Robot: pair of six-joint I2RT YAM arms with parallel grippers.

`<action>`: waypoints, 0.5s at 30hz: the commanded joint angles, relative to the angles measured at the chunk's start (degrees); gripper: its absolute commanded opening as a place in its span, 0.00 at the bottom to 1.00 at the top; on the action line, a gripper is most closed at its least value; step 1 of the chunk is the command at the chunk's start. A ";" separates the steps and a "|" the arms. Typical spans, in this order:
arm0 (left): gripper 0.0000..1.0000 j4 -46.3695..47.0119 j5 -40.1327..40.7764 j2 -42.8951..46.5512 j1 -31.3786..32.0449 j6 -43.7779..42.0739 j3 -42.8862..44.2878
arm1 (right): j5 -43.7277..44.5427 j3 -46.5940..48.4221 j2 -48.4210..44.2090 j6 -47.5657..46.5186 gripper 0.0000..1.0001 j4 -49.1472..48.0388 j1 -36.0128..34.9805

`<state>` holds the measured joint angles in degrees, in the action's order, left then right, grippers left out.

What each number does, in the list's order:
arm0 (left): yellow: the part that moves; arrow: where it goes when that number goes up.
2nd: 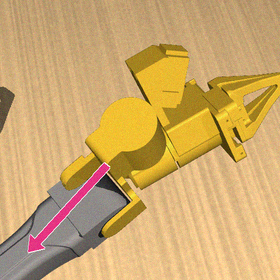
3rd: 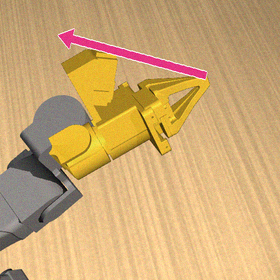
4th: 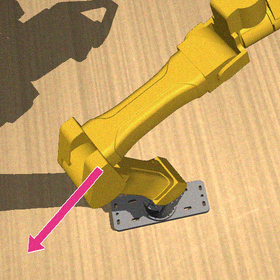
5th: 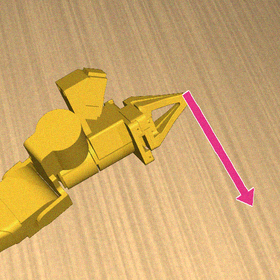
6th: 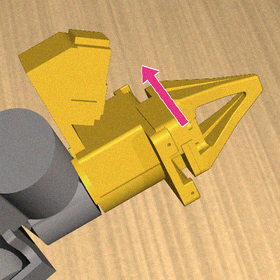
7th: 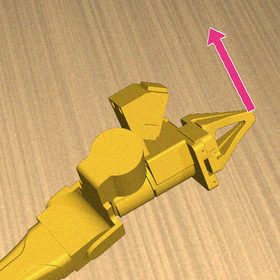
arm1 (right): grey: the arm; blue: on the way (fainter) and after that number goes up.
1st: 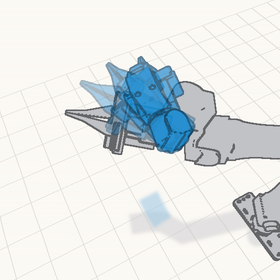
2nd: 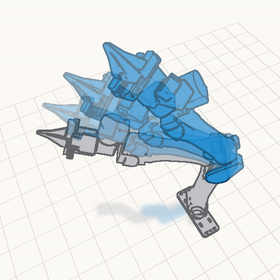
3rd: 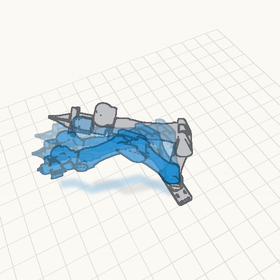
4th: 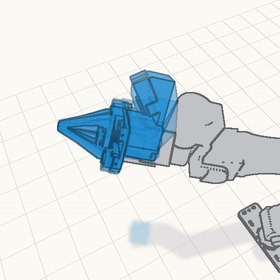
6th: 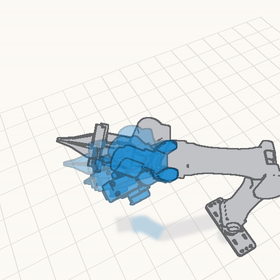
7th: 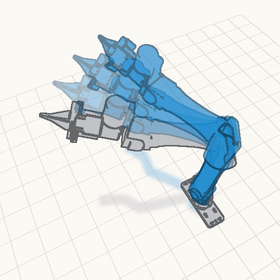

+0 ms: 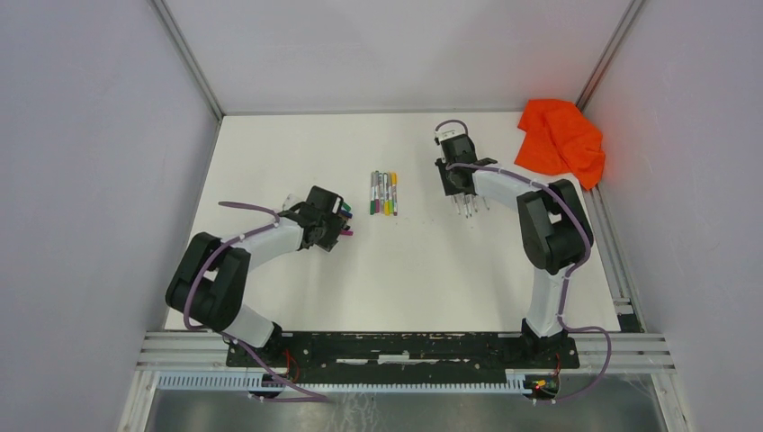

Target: Open the pen caps

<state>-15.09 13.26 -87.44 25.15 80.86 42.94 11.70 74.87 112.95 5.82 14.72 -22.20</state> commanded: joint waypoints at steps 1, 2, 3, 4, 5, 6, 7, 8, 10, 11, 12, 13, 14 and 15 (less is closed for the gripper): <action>0.57 -3.33 2.27 2.84 -0.36 -4.29 -1.08 | 1.28 4.87 -4.91 -1.02 0.32 0.01 -1.50; 0.59 -3.03 2.44 3.60 -0.34 -4.72 -1.30 | 1.31 5.72 -4.94 -0.93 0.32 0.41 -1.92; 0.61 -2.83 2.59 4.25 -0.36 -5.23 -1.50 | 1.23 6.33 -4.90 -0.78 0.32 0.65 -2.34; 0.65 -2.62 2.79 4.93 -0.29 -5.65 -1.64 | 1.28 6.78 -4.84 -0.53 0.32 0.74 -2.90; 0.68 -2.35 2.94 5.52 -0.35 -6.12 -1.83 | 0.94 7.24 -4.65 -0.26 0.33 0.75 -3.29; 0.71 -1.93 3.00 6.11 -0.32 -6.75 -1.95 | 0.55 7.74 -4.35 0.16 0.33 0.90 -3.86; 0.75 -1.59 3.07 6.53 -0.29 -7.22 -1.92 | 0.01 8.28 -3.93 0.62 0.33 1.01 -4.34; 0.77 -1.42 3.04 6.98 -0.33 -7.81 -1.97 | -0.21 8.74 -3.25 0.98 0.33 1.06 -4.99; 0.79 -0.73 2.66 7.45 -0.36 -9.09 -1.91 | -0.80 9.77 -2.06 1.84 0.33 1.13 -6.28; 0.80 -0.54 2.47 7.60 -0.32 -9.59 -1.69 | -1.69 10.00 -1.44 2.55 0.33 0.94 -6.80; 0.80 -0.49 2.28 7.68 -0.26 -9.94 -1.59 | -3.09 10.18 -0.79 3.24 0.33 0.57 -7.14; 0.80 -0.17 2.08 7.82 -0.23 -10.47 -1.55 | -3.77 10.28 -0.25 4.03 0.34 0.31 -7.62; 0.80 0.42 1.78 8.01 -0.26 -11.02 -1.47 | -3.94 10.46 0.39 4.55 0.34 0.06 -8.14; 0.80 0.65 1.51 8.04 -0.26 -11.40 -1.52 | -4.58 10.71 0.83 5.11 0.33 -0.19 -8.53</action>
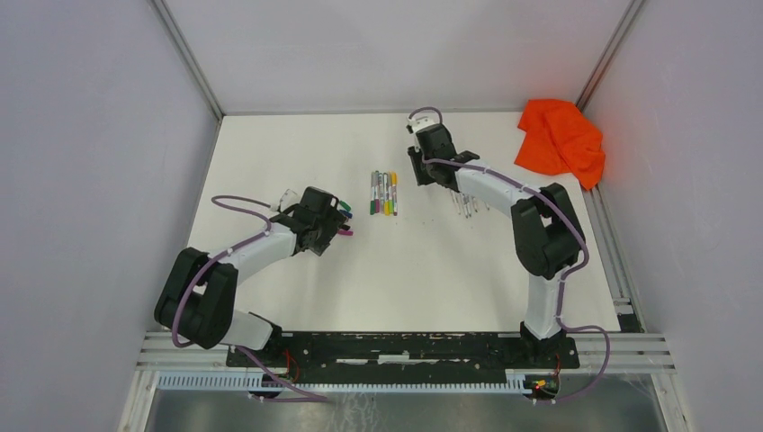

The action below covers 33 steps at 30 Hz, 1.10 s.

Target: Open the pen caps

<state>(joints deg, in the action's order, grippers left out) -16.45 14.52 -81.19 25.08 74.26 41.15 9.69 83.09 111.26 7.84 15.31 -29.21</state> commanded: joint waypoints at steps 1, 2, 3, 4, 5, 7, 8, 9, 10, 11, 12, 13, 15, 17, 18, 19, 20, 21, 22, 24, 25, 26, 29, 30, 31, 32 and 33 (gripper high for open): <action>0.80 2.15 0.09 1.94 -0.21 -5.35 0.37 | -3.08 2.80 3.12 3.60 0.34 -1.12 -1.84; 0.80 2.25 0.01 2.05 -0.21 -5.78 0.51 | -3.20 3.31 3.76 3.91 0.33 -1.08 -2.26; 0.80 2.21 -0.02 2.17 -0.16 -6.08 0.59 | -3.11 3.79 4.19 4.26 0.33 -0.92 -2.75; 0.79 2.25 -0.02 2.22 -0.20 -6.38 0.53 | -3.02 4.50 4.82 4.52 0.34 -0.69 -3.10; 0.79 2.21 -0.02 2.31 -0.21 -6.59 0.55 | -3.18 4.98 5.35 4.77 0.34 -0.55 -3.45; 0.79 2.25 -0.02 2.60 -0.21 -7.13 0.60 | -3.25 5.99 6.29 5.23 0.34 -0.39 -4.06; 0.79 2.27 -0.02 2.68 -0.21 -7.23 0.69 | -3.08 6.46 6.75 5.46 0.34 -0.21 -4.39; 0.78 2.16 0.00 2.75 -0.21 -7.42 0.69 | -2.88 7.08 7.25 5.56 0.34 0.17 -4.59; 0.78 2.08 -0.02 2.80 -0.21 -7.63 0.82 | -2.76 7.53 7.61 5.65 0.34 0.39 -4.88; 0.78 2.04 -0.02 2.80 -0.21 -7.70 0.85 | -2.67 8.05 8.05 5.85 0.34 0.55 -4.99; 0.78 2.03 -0.10 2.86 -0.12 -7.84 0.87 | -2.66 8.26 8.41 6.00 0.34 0.69 -5.18; 0.77 2.08 -0.11 2.89 -0.20 -7.88 0.88 | -2.66 8.59 8.85 6.06 0.34 0.75 -5.35; 0.77 2.03 -0.15 2.83 -0.21 -8.12 0.99 | -2.62 9.33 9.71 6.40 0.34 1.10 -5.65; 0.77 2.03 -0.11 2.91 -0.21 -8.24 0.97 | -2.58 10.01 10.49 6.53 0.34 1.42 -5.98; 0.77 2.03 -0.07 2.99 -0.19 -8.30 0.99 | -2.53 10.26 10.85 6.64 0.34 1.59 -6.11; 0.77 2.03 -0.03 2.92 -0.16 -8.40 1.00 | -2.48 10.63 11.27 6.73 0.34 1.66 -6.22; 0.77 2.03 0.05 3.04 -0.15 -8.44 1.00 | -2.48 11.18 11.69 6.70 0.34 2.03 -6.30; 0.77 1.99 0.11 3.05 -0.20 -8.53 1.03 | -2.42 11.67 12.09 6.67 0.34 2.33 -6.31; 0.77 2.01 0.15 3.11 -0.21 -8.55 1.05 | -2.24 12.00 12.39 6.75 0.34 2.52 -6.38; 0.77 1.86 0.24 3.17 -0.21 -8.54 1.05 | -2.12 12.23 12.83 6.90 0.34 2.62 -6.51; 0.77 1.80 0.24 3.16 -0.19 -8.52 1.11 | -2.09 12.33 13.04 6.99 0.34 2.66 -6.55; 0.77 1.77 0.24 3.21 -0.16 -8.58 1.13 | -2.07 12.57 13.26 6.99 0.34 2.83 -6.59; 0.77 1.68 0.33 3.27 -0.21 -8.65 1.18 | -2.03 12.91 13.88 7.01 0.34 3.05 -6.71; 0.77 1.60 0.40 3.23 -0.21 -8.61 1.14 | -1.97 13.12 14.02 6.95 0.34 3.14 -6.71; 0.77 1.60 0.43 3.23 -0.14 -8.59 1.15 | -1.96 13.18 14.20 7.02 0.34 3.23 -6.70; 0.77 1.60 0.42 3.18 -0.20 -8.59 1.18 | -1.91 13.23 14.32 7.02 0.34 3.28 -6.71; 0.77 1.59 0.42 3.15 -0.20 -8.63 1.14 | -1.93 13.24 14.43 7.02 0.34 3.26 -6.68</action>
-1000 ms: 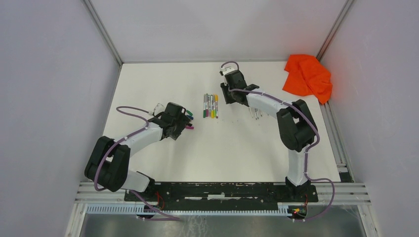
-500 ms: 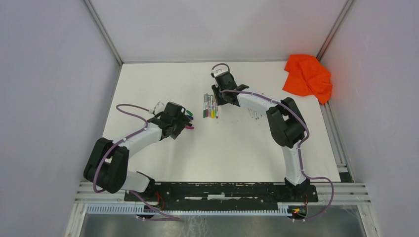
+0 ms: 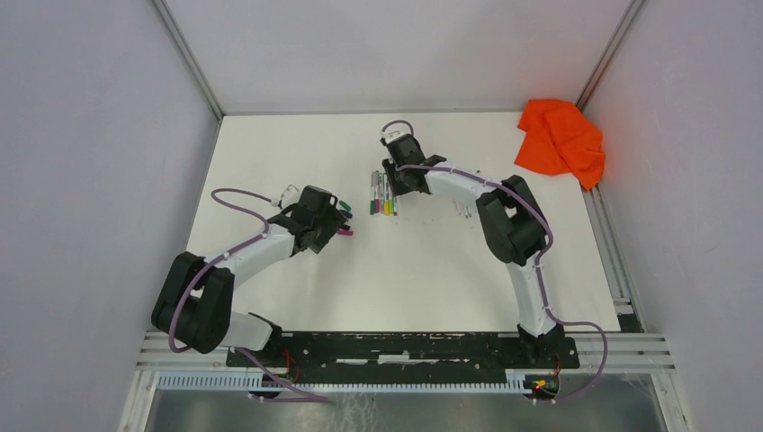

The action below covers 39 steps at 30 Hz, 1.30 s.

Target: Open the pen caps

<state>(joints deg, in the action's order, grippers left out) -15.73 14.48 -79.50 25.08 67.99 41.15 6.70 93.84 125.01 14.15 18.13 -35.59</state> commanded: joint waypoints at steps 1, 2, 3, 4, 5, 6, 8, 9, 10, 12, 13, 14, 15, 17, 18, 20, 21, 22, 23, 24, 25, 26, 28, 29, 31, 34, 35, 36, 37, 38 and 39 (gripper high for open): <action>0.77 0.83 0.54 1.41 -0.20 -2.33 1.19 | 0.97 2.49 0.83 0.72 0.34 0.49 -0.29; 0.77 0.86 0.55 1.38 -0.15 -2.33 1.16 | 0.96 2.47 0.97 0.75 0.34 0.50 -0.35; 0.77 0.79 0.55 1.37 -0.17 -2.25 1.13 | 1.01 2.48 1.15 0.72 0.34 0.56 -0.32; 0.77 0.81 0.55 1.30 -0.20 -2.25 1.15 | 1.04 2.57 1.28 0.72 0.34 0.67 -0.36; 0.77 0.80 0.55 1.28 -0.21 -2.27 1.13 | 1.08 2.64 1.47 0.72 0.34 0.77 -0.40; 0.77 0.73 0.59 1.24 -0.21 -2.33 1.23 | 1.21 2.73 1.65 0.72 0.34 0.91 -0.37; 0.77 0.59 0.64 1.35 -0.14 -2.35 1.30 | 1.47 2.91 1.94 0.64 0.34 1.09 -0.41; 0.77 0.53 0.68 1.36 -0.20 -2.39 1.39 | 1.49 2.98 2.06 0.61 0.34 1.27 -0.36; 0.77 0.52 0.72 1.38 -0.21 -2.42 1.39 | 1.56 3.11 2.24 0.59 0.34 1.52 -0.37; 0.77 0.43 0.79 1.37 -0.19 -2.42 1.50 | 1.66 3.47 2.56 0.38 0.34 1.97 -0.36; 0.76 0.36 0.81 1.35 -0.20 -2.42 1.53 | 1.79 3.55 2.67 0.31 0.34 2.14 -0.35; 0.76 0.31 0.81 1.34 -0.16 -2.42 1.59 | 2.10 3.56 2.76 0.25 0.34 2.43 -0.40; 0.76 0.26 0.81 1.36 -0.21 -2.50 1.65 | 2.53 3.53 2.84 0.05 0.34 2.66 -0.42; 0.76 0.15 0.88 1.41 -0.21 -2.51 1.73 | 3.62 3.43 2.95 -0.48 0.34 3.32 -0.38; 0.76 0.09 0.90 1.47 -0.21 -2.55 1.70 | 4.47 3.32 2.96 -0.72 0.34 3.88 -0.39; 0.76 0.13 1.05 1.65 -0.20 -2.43 1.75 | 5.70 2.52 2.75 -1.49 0.34 4.66 -0.36; 0.76 0.16 1.07 1.78 -0.18 -2.34 1.75 | 6.17 1.76 2.62 -1.83 0.34 4.81 -0.36; 0.76 0.19 1.08 1.81 -0.20 -2.39 1.81 | 6.66 1.12 2.48 -2.17 0.34 4.95 -0.40; 0.76 0.26 1.01 1.74 -0.21 -2.34 1.94 | 7.11 0.56 2.38 -2.43 0.34 5.06 -0.40; 0.76 0.31 0.87 1.60 -0.25 -2.38 2.11 | 7.46 -0.05 2.39 -2.62 0.34 5.14 -0.34; 0.76 0.31 0.68 1.51 -0.20 -2.34 2.33 | 7.41 -0.45 2.43 -2.68 0.34 5.27 -0.27; 0.76 0.26 0.52 1.42 -0.16 -2.41 2.42 | 7.37 -0.94 2.54 -2.68 0.34 5.34 -0.26; 0.76 0.26 0.40 1.49 -0.16 -2.42 2.61 | 7.24 -2.09 2.44 -2.76 0.34 5.13 -0.16; 0.76 0.26 0.30 1.69 -0.15 -2.42 2.70 | 6.93 -2.68 2.43 -2.73 0.33 5.07 -0.03; 0.77 0.36 0.13 2.00 -0.14 -2.51 2.79 | 6.26 -4.43 2.02 -2.56 0.32 4.14 0.19; 0.79 0.84 -0.46 2.43 -0.24 -2.69 2.84 | 4.72 -7.84 0.39 -1.94 0.26 2.02 0.81; 0.81 1.03 -0.84 2.43 -0.17 -2.62 2.84 | 3.85 -9.39 -0.31 -1.70 0.23 0.85 1.13; 0.83 1.30 -1.33 2.42 -0.20 -2.48 2.76 | 2.94 -10.67 -1.21 -1.38 0.20 -0.16 1.35; 0.86 1.87 -1.90 2.36 -0.19 -2.32 2.60 | 2.28 -12.01 -2.08 -1.29 0.17 -1.09 1.70; 0.89 2.45 -2.61 2.17 -0.14 -2.06 2.43 | 1.85 -13.17 -2.82 -1.16 0.13 -1.70 1.97; 0.92 3.26 -3.41 1.85 -0.20 -1.89 2.29 | 1.84 -14.17 -3.90 -1.30 0.09 -2.43 2.09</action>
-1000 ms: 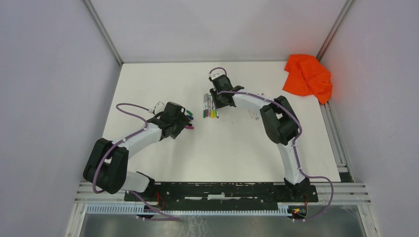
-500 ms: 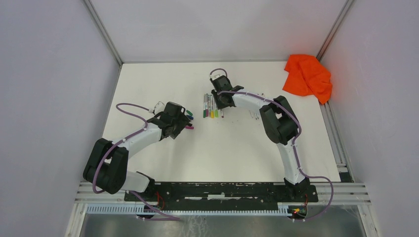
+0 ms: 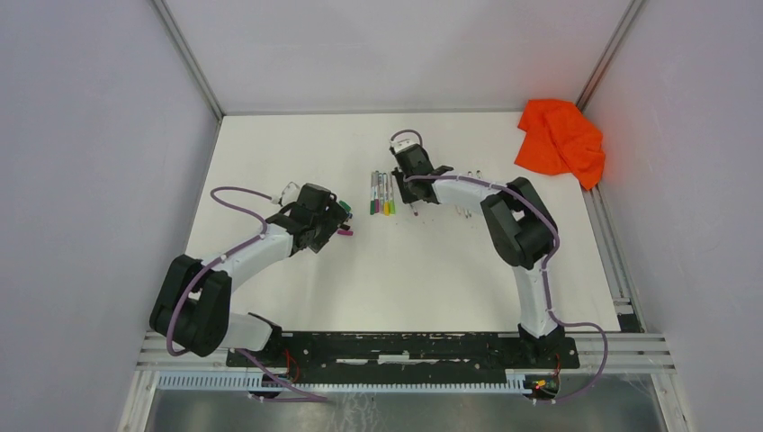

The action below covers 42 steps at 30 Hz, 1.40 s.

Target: Open the pen caps

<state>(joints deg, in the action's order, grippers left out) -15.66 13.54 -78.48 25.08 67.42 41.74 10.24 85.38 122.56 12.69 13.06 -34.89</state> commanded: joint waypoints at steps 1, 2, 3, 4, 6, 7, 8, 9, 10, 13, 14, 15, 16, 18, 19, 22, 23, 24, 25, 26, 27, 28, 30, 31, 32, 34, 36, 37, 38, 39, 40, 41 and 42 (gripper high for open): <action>0.94 3.90 -3.49 0.39 -0.16 -1.18 1.54 | -1.71 -7.07 -2.56 0.07 0.04 1.70 1.49; 0.97 4.82 -4.58 -0.02 -0.16 -1.08 1.51 | -2.02 -8.15 -4.11 -0.12 0.00 0.75 1.59; 0.99 5.68 -5.59 -0.62 -0.20 -1.00 1.51 | -2.52 -9.87 -5.55 -0.51 0.00 -0.72 1.67; 1.00 6.51 -6.55 -1.23 -0.21 -0.85 1.63 | -2.85 -11.31 -7.57 -0.84 0.00 -2.08 1.68; 1.00 8.48 -8.49 -2.30 -0.21 -0.68 1.95 | -4.53 -14.72 -11.00 -1.55 0.00 -5.43 1.75; 1.00 9.60 -9.47 -2.82 -0.17 -0.55 2.25 | -6.26 -16.13 -12.70 -1.85 0.00 -6.81 1.75; 1.00 10.57 -10.29 -3.35 -0.16 -0.43 2.62 | -7.48 -17.73 -13.99 -2.04 0.00 -8.06 1.77; 1.00 11.16 -10.95 -3.87 -0.18 -0.18 3.16 | -9.08 -18.76 -15.43 -2.19 0.00 -8.83 1.77; 1.00 11.91 -11.82 -4.40 -0.20 0.13 3.60 | -10.04 -20.27 -16.86 -2.22 0.00 -9.87 1.69; 1.00 14.20 -14.41 -6.16 -0.20 0.87 5.24 | -15.76 -24.28 -19.98 -1.72 0.00 -12.61 1.58; 1.00 14.78 -15.52 -6.85 -0.16 1.01 5.87 | -16.98 -25.31 -21.00 -1.52 0.00 -14.04 1.38; 1.00 15.35 -16.51 -7.58 -0.22 1.40 6.42 | -17.83 -26.19 -21.71 -1.55 0.00 -14.86 1.09; 1.00 15.47 -17.35 -8.29 -0.12 1.85 6.96 | -18.26 -26.79 -22.59 -1.39 0.00 -15.18 0.77; 1.00 17.27 -18.72 -9.99 -0.04 2.57 7.94 | -19.15 -27.71 -23.91 -1.20 0.00 -16.10 0.05; 1.00 17.55 -19.22 -10.68 0.02 2.77 8.41 | -19.70 -27.88 -24.56 -1.01 0.00 -16.29 -0.27; 1.00 18.39 -20.13 -12.32 0.42 3.47 9.41 | -20.61 -28.31 -25.77 -0.18 0.00 -17.51 -1.83; 1.00 18.51 -20.27 -12.70 0.64 3.69 9.68 | -20.86 -28.10 -25.87 0.03 0.00 -17.71 -2.33; 1.00 18.55 -20.24 -12.94 0.78 3.77 9.90 | -20.90 -27.78 -25.88 0.13 0.00 -17.71 -2.85; 0.98 18.64 -20.18 -13.08 0.92 3.95 10.06 | -21.00 -27.28 -25.88 0.26 0.00 -17.76 -3.38; 0.95 18.65 -19.95 -13.17 1.11 4.02 10.19 | -21.17 -26.93 -25.72 0.38 0.00 -17.75 -3.86; 0.90 18.71 -19.77 -13.11 1.25 4.19 10.27 | -21.17 -26.32 -25.43 0.33 0.00 -17.67 -4.29; 0.86 18.73 -19.59 -13.17 1.33 4.40 10.29 | -21.16 -25.85 -25.22 0.37 0.00 -17.52 -4.66; 0.81 18.74 -19.14 -13.35 1.45 4.52 10.51 | -21.64 -24.90 -24.57 0.39 0.00 -17.47 -5.25; 0.79 18.59 -18.88 -13.40 1.53 4.61 10.62 | -21.92 -24.45 -24.36 0.40 0.00 -17.29 -5.52; 0.77 18.38 -18.59 -13.52 1.56 4.66 10.79 | -22.05 -24.26 -24.16 0.26 0.00 -17.28 -5.75; 0.75 18.25 -18.29 -13.98 1.63 4.57 11.18 | -22.24 -24.17 -24.19 0.26 0.00 -17.49 -6.11; 0.73 18.08 -18.30 -14.72 1.83 4.52 11.70 | -22.38 -24.17 -24.28 0.21 0.00 -17.63 -6.36; 0.72 17.97 -18.25 -15.10 1.89 4.49 11.95 | -22.44 -24.10 -24.37 0.15 0.00 -17.63 -6.35; 0.69 17.87 -18.22 -15.45 1.99 4.60 12.12 | -22.45 -24.11 -24.45 0.11 0.00 -17.55 -6.39; 0.66 17.90 -18.08 -15.74 2.03 4.72 12.22 | -22.53 -24.12 -24.50 0.00 0.00 -17.48 -6.36; 0.63 17.91 -17.90 -15.98 2.04 4.88 12.30 | -22.51 -24.16 -24.53 -0.09 0.00 -17.50 -6.34; 0.60 17.86 -17.64 -16.09 2.09 4.99 12.36 | -22.61 -24.34 -24.65 -0.16 0.00 -17.54 -6.43; 0.56 17.86 -17.36 -16.22 2.20 5.11 12.48 | -22.59 -24.47 -24.74 -0.20 0.00 -17.58 -6.39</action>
<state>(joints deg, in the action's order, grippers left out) 1.02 -4.69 -93.84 26.79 70.96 51.92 -11.62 59.13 98.52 12.38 -2.74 -41.04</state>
